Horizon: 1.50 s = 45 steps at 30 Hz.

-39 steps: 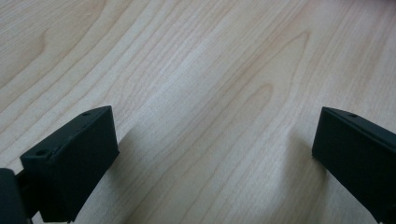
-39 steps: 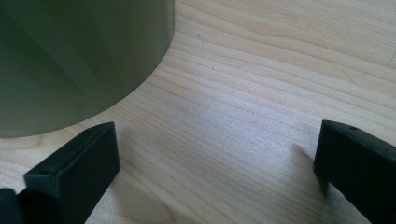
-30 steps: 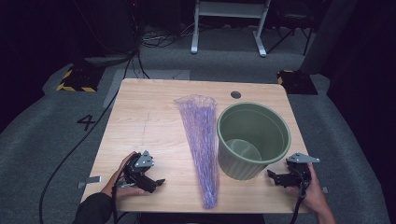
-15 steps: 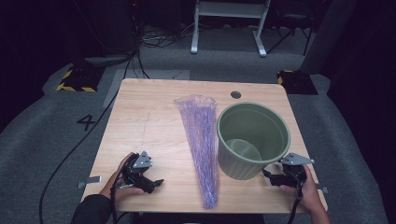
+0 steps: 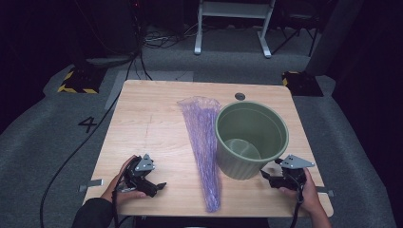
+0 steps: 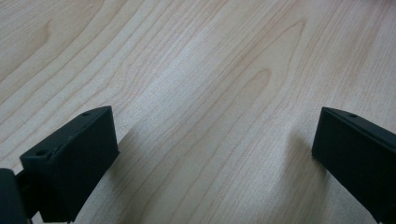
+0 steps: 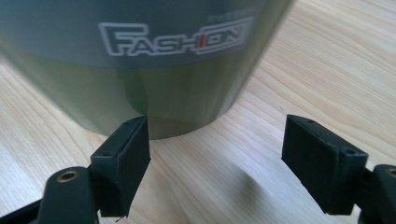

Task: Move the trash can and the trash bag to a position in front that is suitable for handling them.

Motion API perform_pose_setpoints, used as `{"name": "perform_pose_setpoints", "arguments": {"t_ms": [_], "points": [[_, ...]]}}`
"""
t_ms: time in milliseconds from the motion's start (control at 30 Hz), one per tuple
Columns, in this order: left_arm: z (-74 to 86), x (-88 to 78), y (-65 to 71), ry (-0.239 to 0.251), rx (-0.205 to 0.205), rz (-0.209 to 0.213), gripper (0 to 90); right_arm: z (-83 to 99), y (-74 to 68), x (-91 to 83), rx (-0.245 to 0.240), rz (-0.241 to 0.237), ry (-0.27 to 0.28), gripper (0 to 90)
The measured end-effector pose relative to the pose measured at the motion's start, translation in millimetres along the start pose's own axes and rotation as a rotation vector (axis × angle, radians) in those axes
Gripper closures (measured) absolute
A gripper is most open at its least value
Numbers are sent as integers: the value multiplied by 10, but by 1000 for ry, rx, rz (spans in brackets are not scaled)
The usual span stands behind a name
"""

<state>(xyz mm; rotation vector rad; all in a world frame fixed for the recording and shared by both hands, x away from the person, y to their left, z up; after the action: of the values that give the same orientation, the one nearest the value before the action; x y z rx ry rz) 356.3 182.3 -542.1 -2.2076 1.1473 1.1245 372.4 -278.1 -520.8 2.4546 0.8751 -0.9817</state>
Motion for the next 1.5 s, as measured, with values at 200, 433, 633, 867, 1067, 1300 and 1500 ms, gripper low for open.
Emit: {"name": "perform_pose_setpoints", "arguments": {"t_ms": [200, 433, 633, 867, 1067, 1300, 1500], "points": [[-1, 1, 1, 1, 0, 1, 0, -84, -104, 100, -58, -61, -11, 216], [-1, 1, 2, 0, -2, 0, 0, -209, -248, 135, -100, -78, -5, 191], [-16, 11, 4, -1, -5, -4, 0, -287, -251, 220, -105, -83, 2, 194], [-19, 15, 8, 1, -10, -3, 0, -415, -264, 364, -104, -63, -5, 210], [-21, 16, 10, 1, -11, -3, 0, -505, -295, 460, -112, -39, -13, 211], [-28, 21, 12, 2, -10, -2, 0, -607, -323, 570, -103, -35, -24, 210], [-44, 33, 20, 1, -8, -2, 0, -693, -333, 648, -98, -27, -27, 207]]}}
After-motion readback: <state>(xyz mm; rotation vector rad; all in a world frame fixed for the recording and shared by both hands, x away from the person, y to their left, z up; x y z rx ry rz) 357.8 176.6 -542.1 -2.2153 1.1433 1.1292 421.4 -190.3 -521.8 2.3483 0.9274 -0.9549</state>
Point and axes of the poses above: each handheld gripper's, and its own axes: x roughly forward along the jaws, z roughly out of its underside, y roughly to its right, the point moved 5 cm from there along x, roughly forward along the jaws, and after that the axes turned 7 degrees about -y, right-handed, at the moved point
